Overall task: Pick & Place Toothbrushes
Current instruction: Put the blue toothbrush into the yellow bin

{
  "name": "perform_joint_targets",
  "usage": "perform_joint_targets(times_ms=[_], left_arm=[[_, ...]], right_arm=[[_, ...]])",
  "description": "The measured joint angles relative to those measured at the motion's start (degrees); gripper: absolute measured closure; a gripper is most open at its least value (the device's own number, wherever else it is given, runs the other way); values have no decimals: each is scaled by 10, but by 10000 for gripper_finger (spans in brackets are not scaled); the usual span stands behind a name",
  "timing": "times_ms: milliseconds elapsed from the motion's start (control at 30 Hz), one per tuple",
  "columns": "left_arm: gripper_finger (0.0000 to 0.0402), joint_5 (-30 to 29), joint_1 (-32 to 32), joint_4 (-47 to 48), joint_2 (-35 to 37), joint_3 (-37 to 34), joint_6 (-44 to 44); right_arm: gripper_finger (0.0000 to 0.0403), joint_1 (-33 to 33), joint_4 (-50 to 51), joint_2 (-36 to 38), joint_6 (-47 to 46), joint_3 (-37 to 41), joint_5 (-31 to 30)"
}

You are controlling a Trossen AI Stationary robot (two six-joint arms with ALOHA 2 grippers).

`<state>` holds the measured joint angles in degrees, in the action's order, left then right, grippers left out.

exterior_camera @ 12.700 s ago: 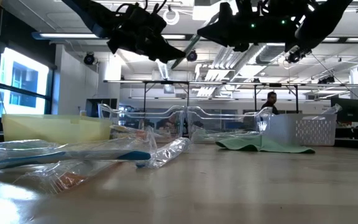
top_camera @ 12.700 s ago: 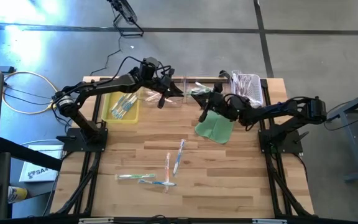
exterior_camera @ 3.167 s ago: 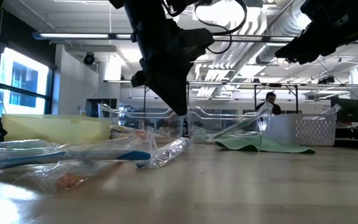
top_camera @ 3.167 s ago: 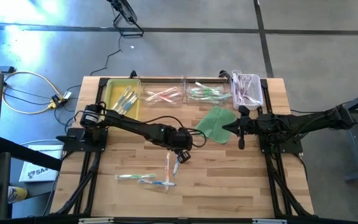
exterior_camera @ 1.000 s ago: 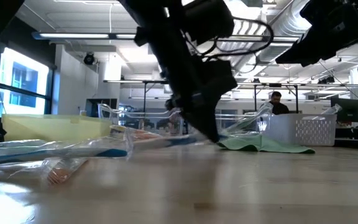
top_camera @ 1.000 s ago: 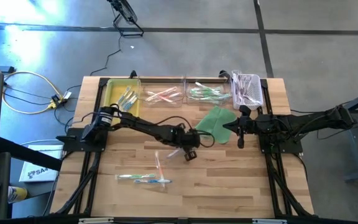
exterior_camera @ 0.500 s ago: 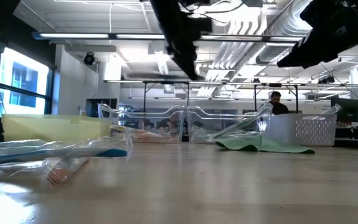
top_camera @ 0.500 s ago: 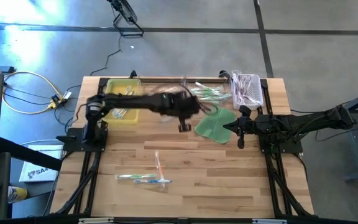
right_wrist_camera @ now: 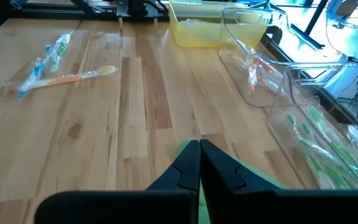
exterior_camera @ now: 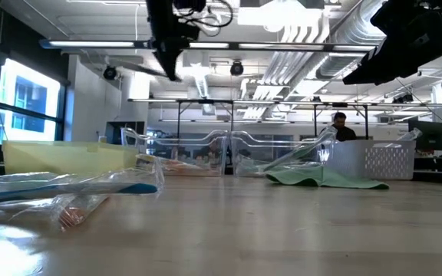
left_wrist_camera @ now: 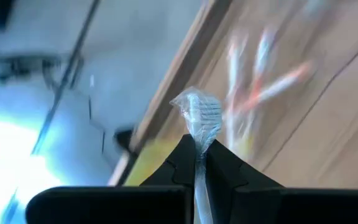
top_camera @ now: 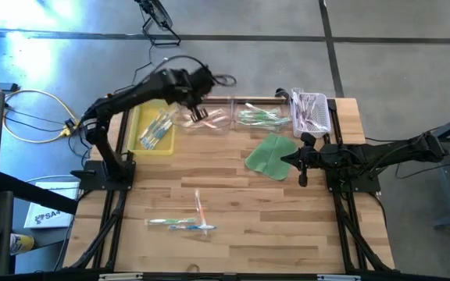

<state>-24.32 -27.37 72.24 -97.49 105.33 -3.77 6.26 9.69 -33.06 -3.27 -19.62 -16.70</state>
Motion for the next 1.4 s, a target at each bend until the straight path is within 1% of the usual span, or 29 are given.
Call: perform_joint_targets(times_ms=[67,133,200,267,367,467,600,767,900,1067,1200,1267,1400], left_arm=[[392,-6,-23,44,3,0,7],[392,-17,-43,64,3,-1,17],[392,-29,-57,79,5,-18,26],[392,-30,-73,68,12,-49,33],[392,-24,-91,39,28,-118,40],[392,-7,-113,-4,46,-205,48],[392,22,-150,-85,80,-316,69],[392,43,-201,-169,122,-414,82],[392,63,-232,-243,154,-467,81],[391,78,-255,-339,179,-521,52],[391,97,-268,-387,180,-552,-4],[391,117,-275,-421,180,-568,-29],[391,149,-293,-462,180,-602,-38]], right_arm=[[401,0,1,0,-3,0,-1],[401,0,3,0,-9,0,-1],[401,0,7,0,-12,0,-2],[401,0,13,0,-14,0,-3],[401,0,23,0,-17,0,-3],[401,0,22,-1,-17,0,-3],[401,0,22,-2,-17,0,-3],[401,0,22,-2,-17,0,-5],[401,0,22,-2,-16,0,-18],[401,0,22,-2,-16,0,-18],[401,0,22,-2,-15,0,-18],[401,0,22,-2,-15,0,-18],[401,0,22,-2,-14,0,-18]])
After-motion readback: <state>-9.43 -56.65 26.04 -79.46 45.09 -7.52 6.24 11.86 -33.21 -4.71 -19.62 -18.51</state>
